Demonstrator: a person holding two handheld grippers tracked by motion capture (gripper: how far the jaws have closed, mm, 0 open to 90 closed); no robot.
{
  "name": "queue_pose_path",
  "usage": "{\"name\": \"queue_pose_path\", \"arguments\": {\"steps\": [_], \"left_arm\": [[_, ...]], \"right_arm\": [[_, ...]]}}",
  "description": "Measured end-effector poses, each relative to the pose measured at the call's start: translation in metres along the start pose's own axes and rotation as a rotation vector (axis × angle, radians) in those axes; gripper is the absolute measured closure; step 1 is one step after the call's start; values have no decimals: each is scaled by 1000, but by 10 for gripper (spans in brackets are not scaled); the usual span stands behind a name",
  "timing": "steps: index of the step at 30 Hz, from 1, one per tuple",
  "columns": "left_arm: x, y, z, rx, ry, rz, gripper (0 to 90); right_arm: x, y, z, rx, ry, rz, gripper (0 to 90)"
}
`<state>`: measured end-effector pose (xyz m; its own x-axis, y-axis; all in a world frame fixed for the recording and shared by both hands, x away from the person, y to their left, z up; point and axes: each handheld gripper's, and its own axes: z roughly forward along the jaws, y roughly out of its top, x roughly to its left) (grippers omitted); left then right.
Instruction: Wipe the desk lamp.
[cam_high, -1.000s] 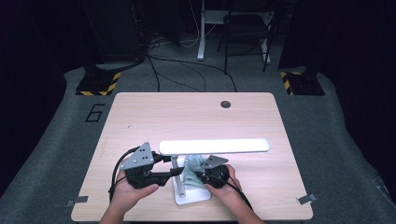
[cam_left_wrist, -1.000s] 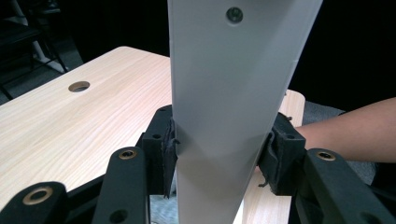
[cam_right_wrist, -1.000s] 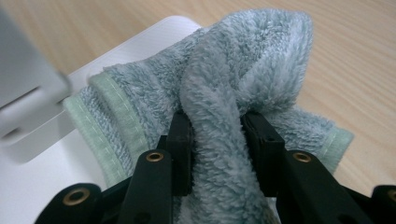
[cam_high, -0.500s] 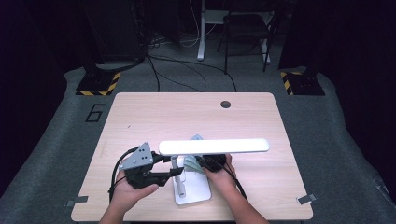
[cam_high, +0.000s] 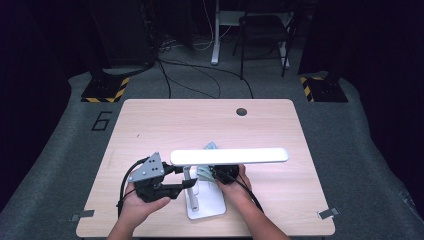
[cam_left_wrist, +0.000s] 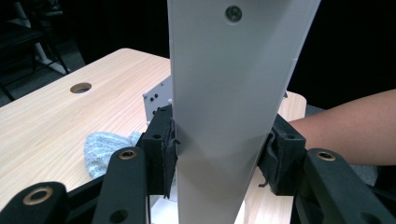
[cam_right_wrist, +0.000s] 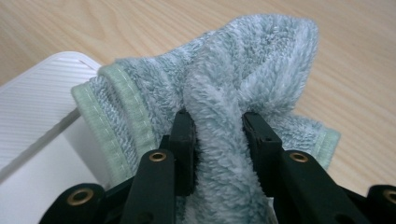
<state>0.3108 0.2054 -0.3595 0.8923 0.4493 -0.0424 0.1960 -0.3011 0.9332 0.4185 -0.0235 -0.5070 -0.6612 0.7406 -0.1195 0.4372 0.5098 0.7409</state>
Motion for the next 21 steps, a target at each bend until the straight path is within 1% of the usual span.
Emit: {"name": "queue_pose_path", "arguments": {"steps": [3, 6, 7, 12, 13, 14, 17, 21], "left_arm": [[0, 0, 0, 0, 7, 5, 528], [0, -1, 0, -3, 10, 3, 529], [0, -1, 0, -6, 9, 4, 529], [0, 0, 0, -3, 11, 6, 529], [0, 0, 0, -1, 14, 6, 529], [-1, -1, 0, -5, 12, -3, 529], [-1, -1, 0, -2, 11, -2, 529], [-1, -1, 0, -2, 14, -3, 529]], "right_arm": [[-1, -3, -2, -10, 37, 46, 681], [-1, -8, -8, -18, 61, 30, 680], [0, -10, -11, -22, 66, 17, 680], [5, -23, -23, -36, 99, 7, 679], [7, -25, -26, -36, 106, 9, 679], [8, -28, -29, -36, 117, 3, 679], [12, -35, -38, -32, 131, -2, 679], [19, -47, -52, -32, 160, -17, 679]]}}
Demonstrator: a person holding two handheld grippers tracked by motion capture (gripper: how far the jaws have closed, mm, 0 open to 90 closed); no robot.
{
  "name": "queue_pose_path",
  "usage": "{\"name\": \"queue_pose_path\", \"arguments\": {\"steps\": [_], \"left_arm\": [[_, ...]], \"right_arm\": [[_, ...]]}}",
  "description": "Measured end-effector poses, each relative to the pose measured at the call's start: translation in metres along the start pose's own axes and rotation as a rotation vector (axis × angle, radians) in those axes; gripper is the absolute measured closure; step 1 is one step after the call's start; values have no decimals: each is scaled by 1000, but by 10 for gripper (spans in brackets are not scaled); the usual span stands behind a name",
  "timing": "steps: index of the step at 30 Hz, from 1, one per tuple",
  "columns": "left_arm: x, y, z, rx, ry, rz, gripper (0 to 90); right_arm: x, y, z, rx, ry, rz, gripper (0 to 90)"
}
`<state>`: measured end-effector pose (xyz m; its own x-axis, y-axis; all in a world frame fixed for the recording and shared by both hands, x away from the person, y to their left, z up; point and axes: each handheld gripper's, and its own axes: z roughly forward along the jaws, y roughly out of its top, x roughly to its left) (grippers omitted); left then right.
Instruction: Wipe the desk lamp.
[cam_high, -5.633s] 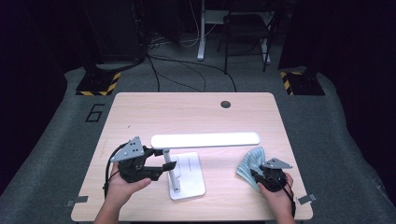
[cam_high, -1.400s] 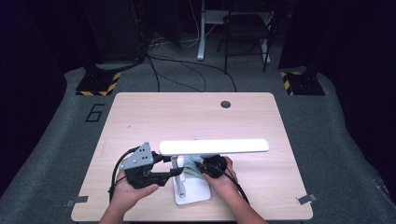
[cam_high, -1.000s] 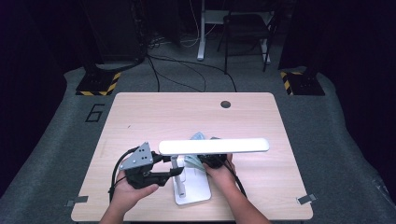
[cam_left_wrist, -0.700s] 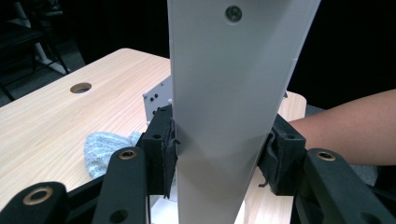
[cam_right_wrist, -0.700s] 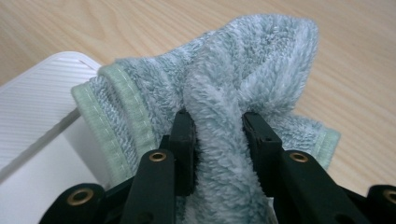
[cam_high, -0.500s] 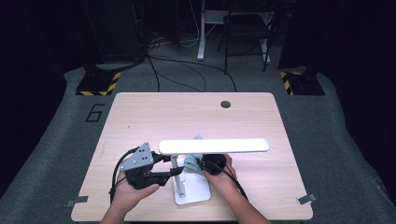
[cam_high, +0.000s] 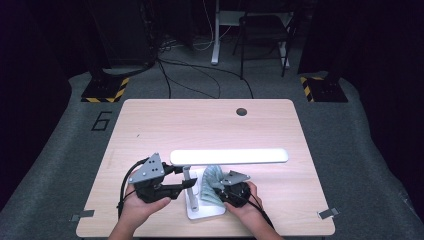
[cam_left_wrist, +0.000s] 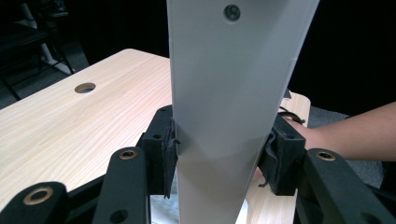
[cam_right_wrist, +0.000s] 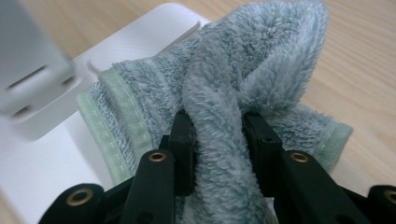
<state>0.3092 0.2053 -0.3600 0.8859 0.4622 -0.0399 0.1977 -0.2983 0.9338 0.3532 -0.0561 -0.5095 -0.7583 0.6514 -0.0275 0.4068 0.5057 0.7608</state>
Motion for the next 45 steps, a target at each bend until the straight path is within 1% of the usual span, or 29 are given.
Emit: {"name": "queue_pose_path", "arguments": {"steps": [2, 6, 10, 11, 12, 13, 14, 15, 17, 18, 19, 20, 23, 24, 25, 26, 28, 29, 30, 31, 33, 34, 39, 40, 41, 42, 43, 44, 45], "left_arm": [[0, 0, 0, -2, 3, 0, 529], [0, 0, 0, -2, 4, -1, 529], [0, 0, 0, 1, 5, -1, 529], [-1, 0, 0, -1, 5, -1, 529], [0, 0, 0, -3, 5, -2, 529], [0, 0, 0, -2, 4, -2, 529], [0, 0, 0, -2, 4, -2, 529], [0, 0, 0, -5, 4, -2, 529], [0, -1, 0, -8, 2, -4, 529], [0, -1, 0, -8, 2, -3, 529], [0, -1, 0, -6, 0, -2, 529], [0, -1, 0, -5, -1, -2, 529], [0, -1, 0, -6, -1, -3, 529], [0, -1, 0, -9, 2, -3, 529], [0, -1, 0, -8, 2, -4, 529], [0, -1, 0, -8, 2, -4, 529], [0, -1, 0, -9, 2, -4, 529], [0, -1, 0, -9, 1, -5, 529], [0, 0, 1, -8, 1, -4, 529], [0, -1, 1, -9, 1, -4, 529], [0, -1, 0, -7, -2, -4, 529], [0, -1, 0, -6, -2, -4, 529], [0, -1, 0, -8, 0, -4, 529], [0, -1, 0, -6, -2, -2, 529], [0, -1, 0, -6, -2, -3, 529], [0, -1, 0, -6, -2, -3, 529], [0, -1, 0, -6, -2, -3, 529], [0, -1, 0, -8, 1, -2, 529], [0, -1, 0, -8, 1, -2, 529]], "right_arm": [[3, -6, -6, 1, 16, 9, 679], [8, -14, -16, 0, 34, 2, 679], [13, -19, -23, 4, 50, -17, 679], [15, -20, -25, 12, 53, -11, 679], [15, -21, -26, 12, 54, -25, 679], [16, -21, -28, 17, 56, -18, 679], [17, -22, -29, 20, 59, -21, 679], [16, -22, -29, 18, 62, -36, 679], [17, -23, -30, 19, 72, -13, 678], [16, -24, -31, 24, 75, -14, 678], [16, -24, -31, 16, 78, -22, 677], [17, -26, -32, 13, 80, -17, 675], [16, -27, -32, -1, 75, -12, 625], [14, -27, -32, -4, 73, -35, 601], [14, -28, -32, -15, 71, -28, 570], [15, -29, -33, -22, 64, -8, 543], [16, -28, -35, -53, 50, -12, 505], [18, -27, -36, -63, 57, -12, 490], [20, -25, -37, -76, 48, -20, 468], [21, -24, -37, -89, 34, -40, 452], [24, -20, -36, -103, 19, -69, 438], [25, -19, -36, -109, 18, -65, 438], [35, -12, -32, -136, 20, -106, 441], [38, -11, -31, -127, 26, -113, 451], [40, -10, -30, -128, 40, -134, 450], [43, -10, -28, -121, 44, -141, 449], [45, -9, -27, -113, 49, -162, 449], [48, -9, -25, -106, 48, -171, 472], [50, -9, -23, -88, 59, -179, 500]]}}
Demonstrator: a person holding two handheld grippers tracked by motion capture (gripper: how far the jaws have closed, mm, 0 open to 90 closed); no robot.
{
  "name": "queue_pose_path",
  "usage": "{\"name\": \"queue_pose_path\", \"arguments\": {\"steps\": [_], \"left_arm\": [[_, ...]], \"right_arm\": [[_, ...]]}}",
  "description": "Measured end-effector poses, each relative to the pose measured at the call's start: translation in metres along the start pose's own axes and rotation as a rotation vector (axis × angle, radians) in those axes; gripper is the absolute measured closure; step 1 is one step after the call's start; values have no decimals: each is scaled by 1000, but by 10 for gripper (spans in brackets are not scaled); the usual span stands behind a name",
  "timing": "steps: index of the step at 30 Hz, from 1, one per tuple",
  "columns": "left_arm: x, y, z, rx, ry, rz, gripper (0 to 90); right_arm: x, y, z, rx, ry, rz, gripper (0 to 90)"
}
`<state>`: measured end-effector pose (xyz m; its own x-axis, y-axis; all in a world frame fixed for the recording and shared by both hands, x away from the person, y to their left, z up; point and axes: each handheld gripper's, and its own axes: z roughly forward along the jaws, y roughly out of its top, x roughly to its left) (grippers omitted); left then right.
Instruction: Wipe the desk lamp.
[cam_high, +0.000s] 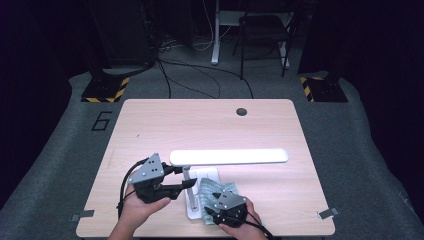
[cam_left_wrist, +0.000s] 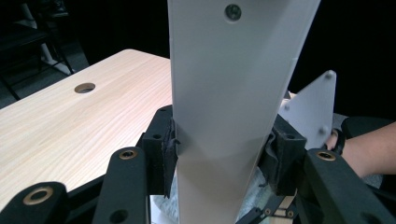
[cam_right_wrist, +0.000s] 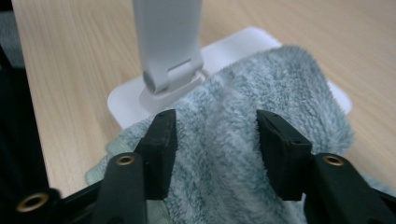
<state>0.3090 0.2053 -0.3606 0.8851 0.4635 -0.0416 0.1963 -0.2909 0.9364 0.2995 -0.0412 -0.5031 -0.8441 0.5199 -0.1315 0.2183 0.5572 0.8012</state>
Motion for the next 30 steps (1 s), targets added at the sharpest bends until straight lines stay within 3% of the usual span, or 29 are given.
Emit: {"name": "queue_pose_path", "arguments": {"steps": [2, 5, 7, 11, 15, 22, 27, 28, 30], "left_arm": [[0, 0, 0, 0, 0, 0, 529], [0, 0, 0, 3, 2, 0, 529], [-1, 0, 0, 4, 3, -1, 529], [-1, 0, 1, 3, 2, -1, 529], [-1, 1, 1, 6, 1, 4, 530], [0, 0, 0, 5, -12, 0, 529], [1, 0, 0, 4, -13, 2, 529], [1, 0, 0, 4, -14, 3, 529], [1, 0, 0, 4, -14, 2, 528]], "right_arm": [[3, -1, 3, 22, -1, -7, 500], [2, -1, 4, 35, 3, -26, 587], [1, -1, 5, 49, 8, -10, 637], [5, 1, 7, 71, -18, -17, 701], [4, 8, 10, 114, -21, -61, 729], [-8, 17, 23, 133, -22, -8, 739], [-22, 23, 34, 144, -38, 44, 741], [-24, 24, 36, 155, -41, 72, 741], [-31, 28, 41, 150, -46, 59, 741]]}}
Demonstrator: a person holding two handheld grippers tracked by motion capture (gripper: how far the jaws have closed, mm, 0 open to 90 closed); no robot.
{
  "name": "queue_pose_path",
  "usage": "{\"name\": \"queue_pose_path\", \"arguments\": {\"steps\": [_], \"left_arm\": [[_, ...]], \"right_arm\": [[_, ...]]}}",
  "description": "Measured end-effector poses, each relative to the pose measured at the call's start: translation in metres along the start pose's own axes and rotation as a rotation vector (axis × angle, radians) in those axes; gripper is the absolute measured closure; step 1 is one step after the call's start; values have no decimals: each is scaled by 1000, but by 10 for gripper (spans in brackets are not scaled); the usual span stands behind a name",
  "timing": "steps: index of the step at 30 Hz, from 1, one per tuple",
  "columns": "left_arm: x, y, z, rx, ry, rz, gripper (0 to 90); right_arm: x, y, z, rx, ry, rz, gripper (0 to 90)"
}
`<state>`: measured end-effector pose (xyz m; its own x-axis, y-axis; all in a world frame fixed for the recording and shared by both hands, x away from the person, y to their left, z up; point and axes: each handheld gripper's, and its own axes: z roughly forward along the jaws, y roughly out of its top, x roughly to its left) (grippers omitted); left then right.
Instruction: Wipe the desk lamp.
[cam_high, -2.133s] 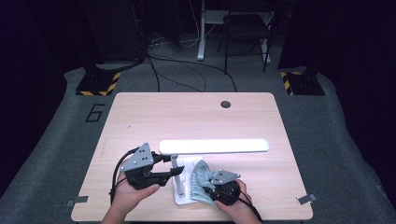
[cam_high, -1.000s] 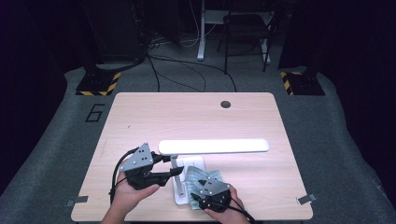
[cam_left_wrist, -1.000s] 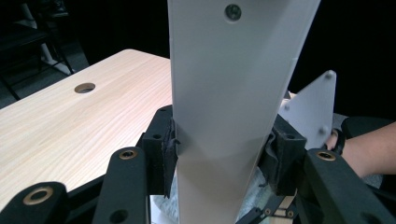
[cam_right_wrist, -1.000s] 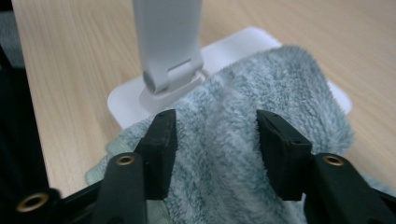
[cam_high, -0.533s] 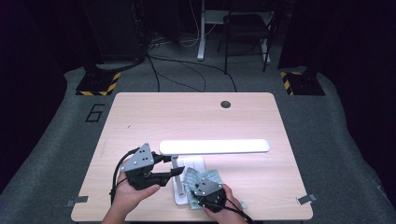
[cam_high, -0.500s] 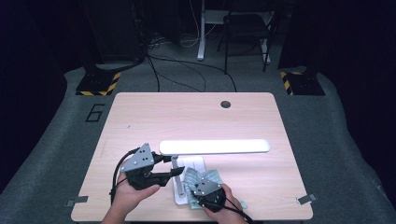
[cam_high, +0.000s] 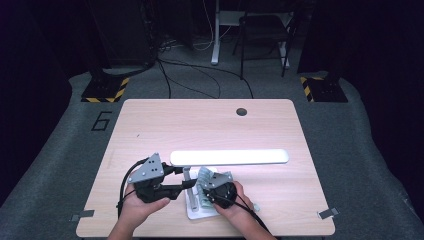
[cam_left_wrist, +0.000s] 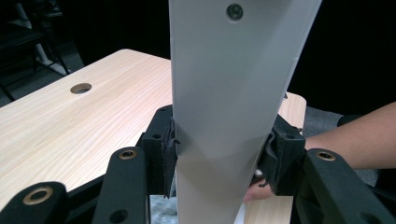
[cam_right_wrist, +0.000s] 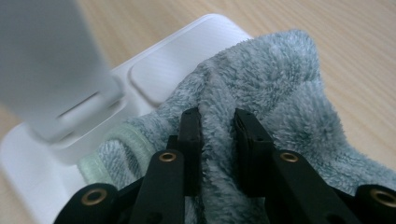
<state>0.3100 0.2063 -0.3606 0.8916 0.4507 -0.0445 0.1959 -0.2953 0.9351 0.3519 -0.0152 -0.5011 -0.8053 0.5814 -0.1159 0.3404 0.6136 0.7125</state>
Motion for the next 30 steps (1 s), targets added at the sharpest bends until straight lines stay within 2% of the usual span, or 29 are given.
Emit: {"name": "queue_pose_path", "arguments": {"steps": [6, 12, 17, 18, 21, 23, 28, 29, 30], "left_arm": [[0, 0, 0, -3, -2, -1, 528], [1, 0, 0, -2, -9, 3, 527], [1, -1, -1, -6, -9, -7, 527], [1, -1, -1, -8, -9, -9, 527], [1, -1, -1, -4, -9, -3, 527], [1, -1, -1, -6, -6, -5, 527], [1, -1, -1, -6, 3, -5, 528], [1, -1, -1, -5, 4, -6, 528], [0, -1, 0, -7, 5, -6, 529]], "right_arm": [[-13, 11, 14, -9, -32, 10, 740], [-29, 21, 28, -13, -49, 70, 740], [-39, 28, 38, -13, -74, 95, 741], [-41, 29, 39, -13, -75, 87, 741], [-44, 31, 42, -8, -91, 128, 740], [-48, 31, 45, -27, -100, 139, 741], [-58, 26, 43, -37, -70, 186, 740], [-60, 26, 43, -34, -77, 176, 740], [-59, 25, 42, -38, -86, 196, 740]]}}
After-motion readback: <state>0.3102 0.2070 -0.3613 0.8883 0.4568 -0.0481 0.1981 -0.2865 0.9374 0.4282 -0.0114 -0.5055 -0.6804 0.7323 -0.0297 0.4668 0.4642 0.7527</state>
